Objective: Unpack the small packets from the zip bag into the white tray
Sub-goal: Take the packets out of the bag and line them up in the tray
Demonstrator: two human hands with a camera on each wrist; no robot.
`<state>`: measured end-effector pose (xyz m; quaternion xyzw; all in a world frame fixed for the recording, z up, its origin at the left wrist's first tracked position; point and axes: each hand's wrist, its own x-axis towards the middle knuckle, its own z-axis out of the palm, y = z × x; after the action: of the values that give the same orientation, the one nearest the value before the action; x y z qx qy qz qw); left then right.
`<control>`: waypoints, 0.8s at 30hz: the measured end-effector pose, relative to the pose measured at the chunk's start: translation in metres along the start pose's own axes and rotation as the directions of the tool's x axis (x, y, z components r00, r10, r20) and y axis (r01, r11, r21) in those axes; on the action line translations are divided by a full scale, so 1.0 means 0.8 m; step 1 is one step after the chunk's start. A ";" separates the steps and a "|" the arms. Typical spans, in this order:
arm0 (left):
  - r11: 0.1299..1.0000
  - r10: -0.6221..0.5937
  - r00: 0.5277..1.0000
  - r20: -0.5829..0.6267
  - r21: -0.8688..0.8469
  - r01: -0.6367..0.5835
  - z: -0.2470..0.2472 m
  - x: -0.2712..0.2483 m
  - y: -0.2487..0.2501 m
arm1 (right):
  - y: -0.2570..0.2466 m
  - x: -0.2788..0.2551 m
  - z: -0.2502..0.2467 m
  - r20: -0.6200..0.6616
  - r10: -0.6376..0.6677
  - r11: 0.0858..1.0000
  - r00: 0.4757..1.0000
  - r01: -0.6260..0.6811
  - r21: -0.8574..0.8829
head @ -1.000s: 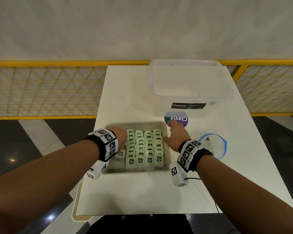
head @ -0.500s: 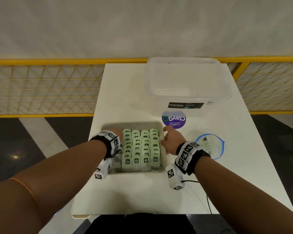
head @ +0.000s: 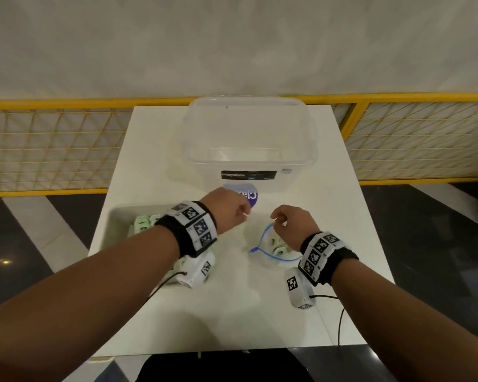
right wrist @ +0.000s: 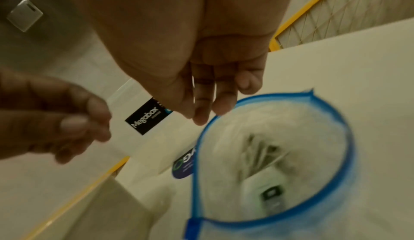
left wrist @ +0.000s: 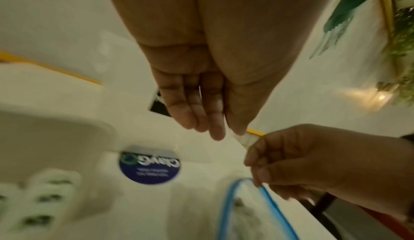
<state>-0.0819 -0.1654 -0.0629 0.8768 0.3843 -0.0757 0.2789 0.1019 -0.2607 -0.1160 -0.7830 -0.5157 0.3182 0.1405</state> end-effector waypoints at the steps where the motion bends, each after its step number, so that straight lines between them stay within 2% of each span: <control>1: 0.998 0.033 0.999 0.004 -0.054 -0.033 0.013 0.009 0.020 | 0.013 -0.001 -0.006 -0.001 0.004 0.999 1.000 -0.004 -0.040; 5: 0.995 0.094 0.993 0.076 -0.052 -0.090 0.064 0.045 0.074 | 0.055 -0.003 -0.018 0.090 -0.037 0.974 0.995 0.056 -0.217; 8: 0.997 -0.001 0.990 0.142 0.071 -0.009 0.095 0.065 0.082 | 0.078 0.000 -0.011 0.177 -0.068 0.941 0.982 0.122 -0.316; 12: 0.987 -0.132 0.977 0.169 0.113 0.114 0.123 0.075 0.068 | 0.096 0.018 0.015 0.272 -0.061 0.944 0.960 0.144 -0.297; 17: 0.970 -0.240 0.955 0.173 0.012 0.242 0.138 0.075 0.053 | 0.122 0.038 0.040 0.305 -0.065 0.963 0.950 0.140 -0.231; 21: 0.965 -0.230 0.963 0.142 -0.097 0.245 0.144 0.079 0.048 | 0.119 0.031 0.029 0.282 -0.119 0.975 0.952 0.166 -0.149; 24: 0.980 -0.186 0.976 0.114 -0.046 0.192 0.148 0.078 0.050 | 0.119 0.028 0.022 0.266 -0.121 0.982 0.956 0.154 -0.106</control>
<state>-0.0003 -0.2129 -0.1658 0.8225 0.4524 -0.1386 0.3156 0.1651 -0.2830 -0.1892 -0.7041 -0.6021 0.3738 0.0442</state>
